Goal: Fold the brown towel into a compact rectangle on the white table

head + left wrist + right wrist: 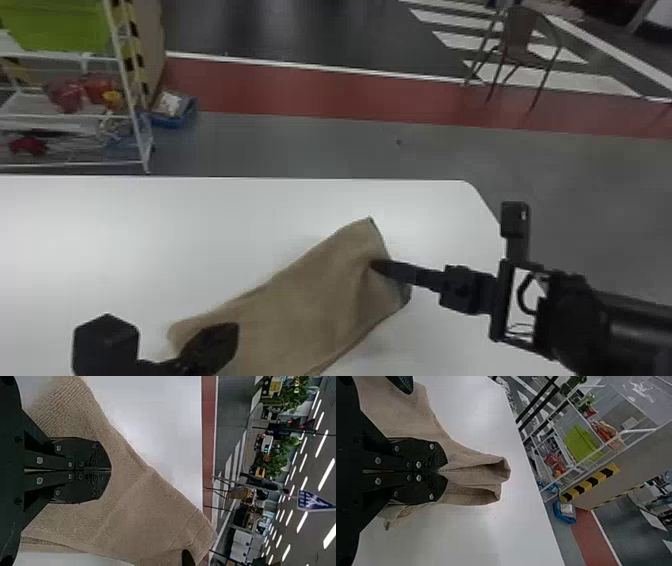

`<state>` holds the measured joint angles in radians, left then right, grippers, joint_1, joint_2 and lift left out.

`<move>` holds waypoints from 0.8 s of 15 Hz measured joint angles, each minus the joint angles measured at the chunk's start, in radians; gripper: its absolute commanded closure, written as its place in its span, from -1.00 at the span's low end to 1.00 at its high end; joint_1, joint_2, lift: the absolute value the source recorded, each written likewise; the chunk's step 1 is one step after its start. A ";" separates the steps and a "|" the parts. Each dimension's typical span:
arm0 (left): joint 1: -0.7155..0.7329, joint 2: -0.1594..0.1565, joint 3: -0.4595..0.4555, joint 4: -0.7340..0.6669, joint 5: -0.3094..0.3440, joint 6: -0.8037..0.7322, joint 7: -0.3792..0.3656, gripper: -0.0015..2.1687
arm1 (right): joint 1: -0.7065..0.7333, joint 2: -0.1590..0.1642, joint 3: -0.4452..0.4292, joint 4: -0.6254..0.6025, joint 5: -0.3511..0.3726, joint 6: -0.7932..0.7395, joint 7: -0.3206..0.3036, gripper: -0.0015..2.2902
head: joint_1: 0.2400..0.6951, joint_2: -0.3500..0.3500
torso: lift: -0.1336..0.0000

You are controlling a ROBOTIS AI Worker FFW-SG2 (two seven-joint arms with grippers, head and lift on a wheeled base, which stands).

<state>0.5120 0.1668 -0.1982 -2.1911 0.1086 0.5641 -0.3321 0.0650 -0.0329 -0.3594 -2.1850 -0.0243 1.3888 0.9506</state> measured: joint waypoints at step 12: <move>-0.066 -0.001 0.020 0.049 -0.012 0.123 -0.048 0.59 | -0.018 0.033 0.179 -0.014 0.102 -0.088 0.089 0.24 | 1.00 -0.28 | -0.84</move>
<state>0.4460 0.1661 -0.1783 -2.1425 0.0966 0.6870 -0.3799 0.0474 -0.0001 -0.1806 -2.1986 0.0773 1.3012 1.0391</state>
